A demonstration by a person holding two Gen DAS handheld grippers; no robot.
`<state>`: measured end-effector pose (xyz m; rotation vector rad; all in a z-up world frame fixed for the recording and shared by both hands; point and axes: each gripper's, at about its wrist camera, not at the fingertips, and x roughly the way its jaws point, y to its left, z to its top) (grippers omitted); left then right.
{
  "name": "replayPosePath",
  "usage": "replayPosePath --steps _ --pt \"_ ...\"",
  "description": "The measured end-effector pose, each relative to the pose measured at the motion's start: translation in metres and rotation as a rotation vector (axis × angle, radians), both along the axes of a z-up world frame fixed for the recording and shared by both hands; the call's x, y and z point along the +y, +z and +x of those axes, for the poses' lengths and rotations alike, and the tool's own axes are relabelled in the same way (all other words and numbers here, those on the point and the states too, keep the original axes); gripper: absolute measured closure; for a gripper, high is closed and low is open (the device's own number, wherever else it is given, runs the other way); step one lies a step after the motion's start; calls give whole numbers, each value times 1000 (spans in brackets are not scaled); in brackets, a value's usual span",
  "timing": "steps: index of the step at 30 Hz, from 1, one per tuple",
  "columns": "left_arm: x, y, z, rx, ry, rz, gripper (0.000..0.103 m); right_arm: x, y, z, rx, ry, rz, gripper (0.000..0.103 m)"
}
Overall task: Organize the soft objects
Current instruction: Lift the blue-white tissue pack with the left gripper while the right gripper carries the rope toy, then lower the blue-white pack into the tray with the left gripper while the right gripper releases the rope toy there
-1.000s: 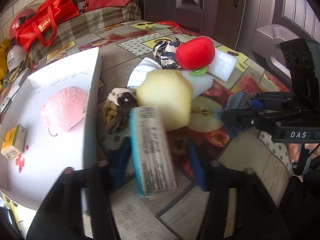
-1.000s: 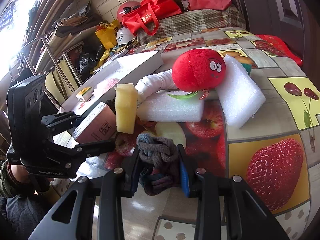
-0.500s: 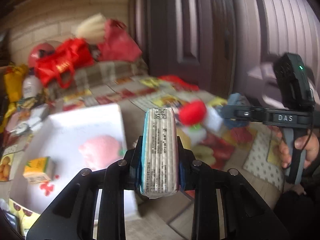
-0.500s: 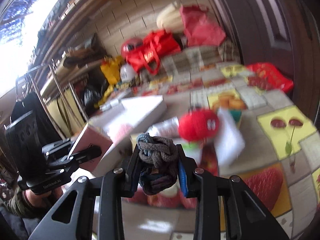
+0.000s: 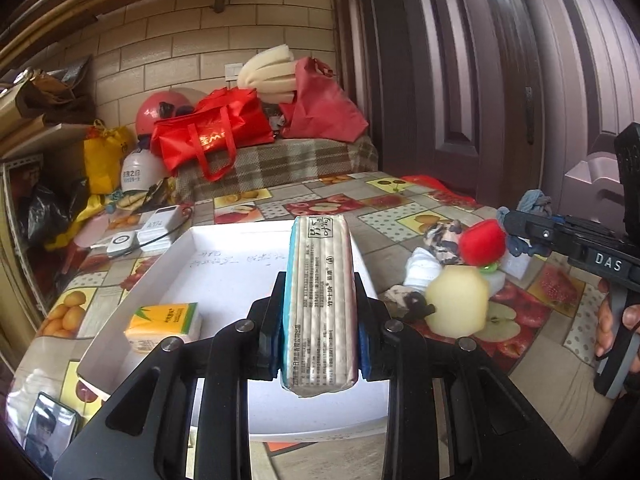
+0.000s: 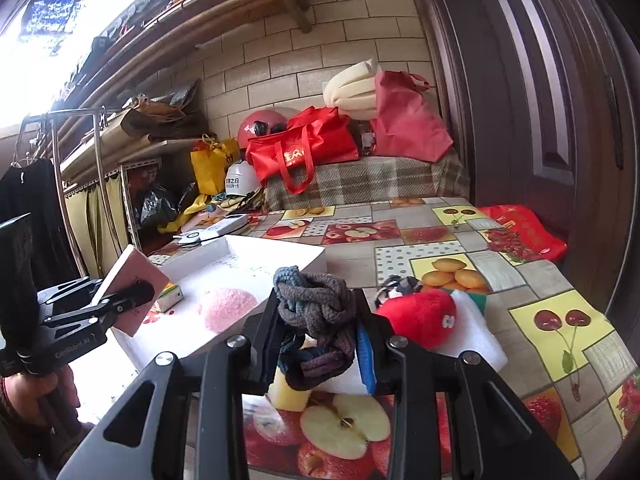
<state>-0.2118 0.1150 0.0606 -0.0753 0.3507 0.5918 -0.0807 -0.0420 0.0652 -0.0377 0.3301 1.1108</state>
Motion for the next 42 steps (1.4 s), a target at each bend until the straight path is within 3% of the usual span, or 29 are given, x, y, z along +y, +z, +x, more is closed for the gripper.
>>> replayPosePath --steps 5,15,19,25,30,37,38,40,41,42 --pt "27 -5 -11 -21 53 -79 77 20 -1 -11 -17 37 -23 71" --pt "59 -9 -13 25 85 -18 76 77 -11 -33 -10 158 -106 71" --pt "83 -11 -24 -10 115 -90 76 95 -15 -41 1 183 -128 71" --pt "106 -13 -31 -14 161 -128 76 116 -17 -56 -29 243 -150 71" --pt "113 -14 -23 20 182 -105 76 139 -19 -65 -24 291 -182 71" --pt "127 -17 -13 54 207 -129 76 170 -24 -59 40 286 -228 69" --pt "128 -17 -14 54 221 -129 73 170 -25 -59 45 286 -236 69" --pt "128 -16 -16 47 259 -119 43 168 -25 -58 50 276 -235 64" --pt "127 -16 -18 40 272 -112 12 168 -25 -58 50 266 -233 56" --pt "125 -15 -20 31 277 -103 2 167 -24 -58 49 258 -231 31"
